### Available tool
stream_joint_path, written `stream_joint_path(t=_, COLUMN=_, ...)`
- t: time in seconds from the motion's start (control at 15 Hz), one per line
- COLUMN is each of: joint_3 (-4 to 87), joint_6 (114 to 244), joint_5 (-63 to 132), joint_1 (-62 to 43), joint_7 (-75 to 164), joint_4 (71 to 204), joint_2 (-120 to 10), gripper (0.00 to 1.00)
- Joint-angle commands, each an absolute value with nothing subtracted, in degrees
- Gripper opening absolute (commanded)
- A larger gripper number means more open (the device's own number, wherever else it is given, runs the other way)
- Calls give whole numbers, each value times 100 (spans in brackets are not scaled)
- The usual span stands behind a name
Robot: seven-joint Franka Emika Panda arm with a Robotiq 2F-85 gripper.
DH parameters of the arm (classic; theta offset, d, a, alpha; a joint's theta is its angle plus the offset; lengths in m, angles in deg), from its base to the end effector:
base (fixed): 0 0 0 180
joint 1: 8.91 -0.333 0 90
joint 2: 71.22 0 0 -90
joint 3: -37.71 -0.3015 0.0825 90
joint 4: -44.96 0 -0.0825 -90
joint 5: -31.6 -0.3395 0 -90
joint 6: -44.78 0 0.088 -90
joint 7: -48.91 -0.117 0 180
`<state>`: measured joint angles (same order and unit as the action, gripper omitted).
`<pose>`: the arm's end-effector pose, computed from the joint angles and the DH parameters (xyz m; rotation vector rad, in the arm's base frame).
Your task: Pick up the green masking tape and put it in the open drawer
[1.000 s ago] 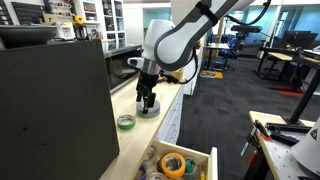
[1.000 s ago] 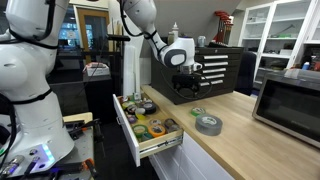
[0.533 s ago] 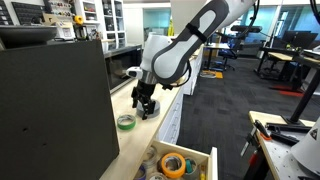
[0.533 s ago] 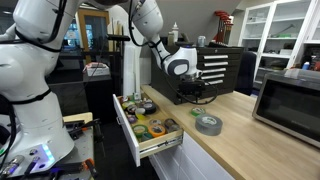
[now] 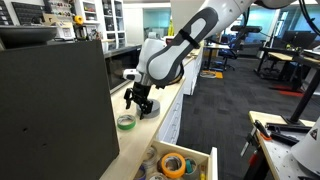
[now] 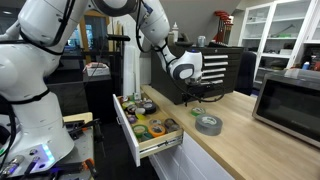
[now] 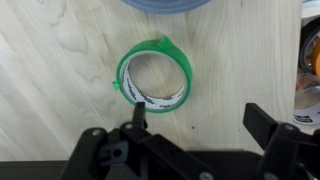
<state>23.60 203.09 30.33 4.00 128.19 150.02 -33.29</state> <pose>0.6384 -0.0026 0.2197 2.4104 1.8577 0.4870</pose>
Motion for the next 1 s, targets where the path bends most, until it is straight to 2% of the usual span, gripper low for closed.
stream_joint_path(t=0.0, joint_3=2142, joint_6=20201, joint_5=3040, joint_1=612, joint_7=13390, joint_4=14658, joint_2=-2993, gripper=100)
stream_joint_path(t=0.93, joint_3=2278, joint_6=19525, joint_5=3083, joint_1=432, joint_7=13668, joint_4=13938, joint_2=-2341, gripper=100)
